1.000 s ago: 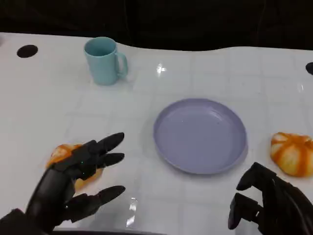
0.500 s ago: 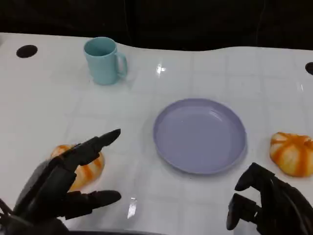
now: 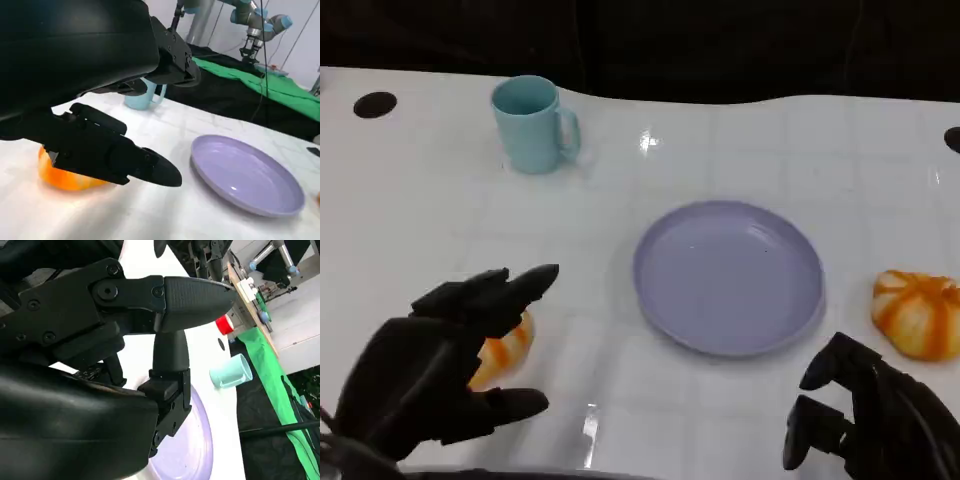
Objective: Grasp the bread from the table and place it into the plate.
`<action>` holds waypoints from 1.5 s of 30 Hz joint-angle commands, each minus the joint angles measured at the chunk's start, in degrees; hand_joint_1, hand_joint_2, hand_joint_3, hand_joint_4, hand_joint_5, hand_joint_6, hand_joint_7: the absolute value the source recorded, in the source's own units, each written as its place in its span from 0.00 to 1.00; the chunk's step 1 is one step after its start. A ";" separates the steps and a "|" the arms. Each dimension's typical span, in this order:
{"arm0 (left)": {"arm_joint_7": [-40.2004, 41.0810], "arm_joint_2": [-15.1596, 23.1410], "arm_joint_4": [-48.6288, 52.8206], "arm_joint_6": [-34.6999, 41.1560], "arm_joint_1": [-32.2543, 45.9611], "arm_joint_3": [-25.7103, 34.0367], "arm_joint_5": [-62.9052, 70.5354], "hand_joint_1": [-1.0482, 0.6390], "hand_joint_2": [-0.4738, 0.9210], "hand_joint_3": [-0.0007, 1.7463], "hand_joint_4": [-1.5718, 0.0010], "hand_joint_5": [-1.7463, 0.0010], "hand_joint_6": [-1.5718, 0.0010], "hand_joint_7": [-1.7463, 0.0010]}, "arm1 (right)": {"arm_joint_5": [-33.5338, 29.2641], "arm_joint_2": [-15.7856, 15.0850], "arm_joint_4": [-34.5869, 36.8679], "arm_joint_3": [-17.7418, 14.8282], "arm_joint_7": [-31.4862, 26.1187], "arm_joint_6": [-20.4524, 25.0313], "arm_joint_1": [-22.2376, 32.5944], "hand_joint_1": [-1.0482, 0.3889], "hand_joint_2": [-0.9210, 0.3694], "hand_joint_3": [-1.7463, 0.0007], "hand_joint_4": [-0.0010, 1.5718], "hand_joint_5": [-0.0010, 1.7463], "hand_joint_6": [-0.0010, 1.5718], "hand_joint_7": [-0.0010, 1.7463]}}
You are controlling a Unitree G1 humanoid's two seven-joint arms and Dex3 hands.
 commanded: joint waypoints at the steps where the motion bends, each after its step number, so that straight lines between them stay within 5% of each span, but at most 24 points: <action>1: 0.94 1.82 -2.73 3.67 1.05 -0.48 4.10 0.31 0.99 0.00 0.87 0.95 0.83 1.00 | 0.11 -0.17 -0.18 -0.35 0.13 -0.89 0.04 0.37 0.00 0.70 0.47 1.00 0.29 1.00; 22: -6.81 4.81 -7.39 22.75 -3.59 -7.45 19.11 0.34 0.95 0.00 0.92 1.00 0.86 1.00 | 0.24 -0.61 0.19 -0.64 0.57 -0.75 -0.20 0.36 0.00 0.72 0.48 1.00 0.30 1.00; 45: -20.98 9.39 5.50 31.37 -17.56 -15.11 19.35 0.33 0.95 0.00 0.99 0.99 0.93 1.00 | -0.43 -0.30 -0.20 -0.20 0.09 -1.15 0.18 0.37 0.00 0.70 0.47 1.00 0.29 1.00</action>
